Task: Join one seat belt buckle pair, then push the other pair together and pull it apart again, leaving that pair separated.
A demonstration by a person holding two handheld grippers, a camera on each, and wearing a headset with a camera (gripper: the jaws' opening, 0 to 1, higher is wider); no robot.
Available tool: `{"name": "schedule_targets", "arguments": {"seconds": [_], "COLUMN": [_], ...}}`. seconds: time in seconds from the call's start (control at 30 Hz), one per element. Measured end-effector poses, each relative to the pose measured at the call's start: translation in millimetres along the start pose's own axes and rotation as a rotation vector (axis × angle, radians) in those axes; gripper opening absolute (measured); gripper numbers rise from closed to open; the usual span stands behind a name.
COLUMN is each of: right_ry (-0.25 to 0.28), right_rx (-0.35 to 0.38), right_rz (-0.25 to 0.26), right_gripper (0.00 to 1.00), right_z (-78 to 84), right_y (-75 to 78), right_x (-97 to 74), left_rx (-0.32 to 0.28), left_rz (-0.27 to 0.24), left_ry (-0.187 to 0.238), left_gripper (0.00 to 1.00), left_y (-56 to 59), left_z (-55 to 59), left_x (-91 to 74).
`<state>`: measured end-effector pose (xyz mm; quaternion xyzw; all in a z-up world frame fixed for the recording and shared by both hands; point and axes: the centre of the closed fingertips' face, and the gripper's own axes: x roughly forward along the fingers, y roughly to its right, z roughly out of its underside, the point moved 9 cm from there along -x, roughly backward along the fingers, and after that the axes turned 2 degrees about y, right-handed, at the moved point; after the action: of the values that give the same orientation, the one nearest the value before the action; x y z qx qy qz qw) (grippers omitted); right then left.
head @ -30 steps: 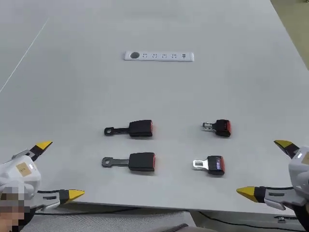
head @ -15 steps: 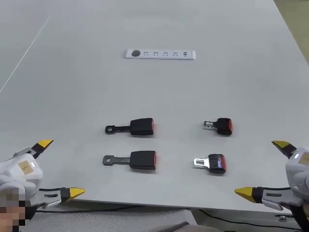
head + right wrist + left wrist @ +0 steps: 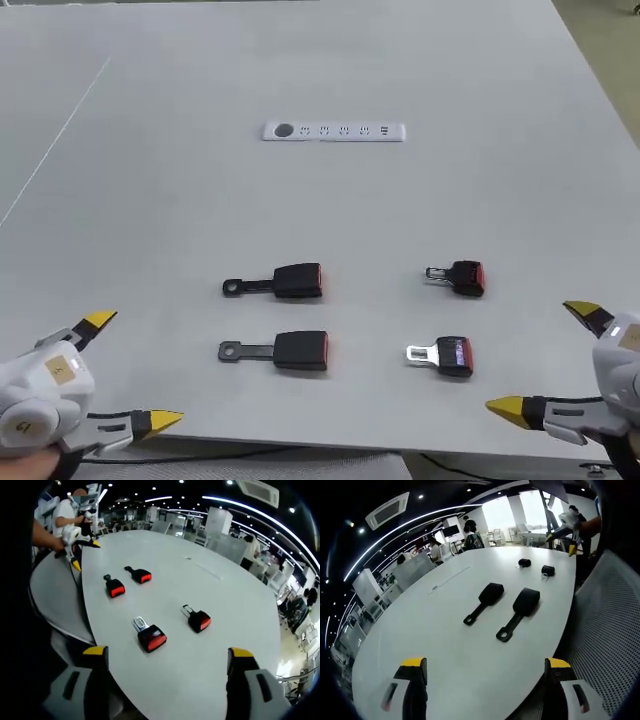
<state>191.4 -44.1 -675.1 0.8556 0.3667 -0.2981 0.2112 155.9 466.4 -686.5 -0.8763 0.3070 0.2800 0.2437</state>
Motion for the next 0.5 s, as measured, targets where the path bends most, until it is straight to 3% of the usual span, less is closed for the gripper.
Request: {"name": "schedule_targets", "arguments": {"seconds": [0.5], "right_ry": [0.002], "right_rx": [0.015], "right_rz": [-0.007], "right_gripper": [0.99], "right_z": [-0.4], "right_y": [1.4], "right_x": [0.1], "left_rx": [-0.009], "left_rz": [-0.008], "left_ry": [0.0], "left_gripper": [1.0], "left_y": [-3.3], "left_z": [3.9], "left_x": [0.5]}}
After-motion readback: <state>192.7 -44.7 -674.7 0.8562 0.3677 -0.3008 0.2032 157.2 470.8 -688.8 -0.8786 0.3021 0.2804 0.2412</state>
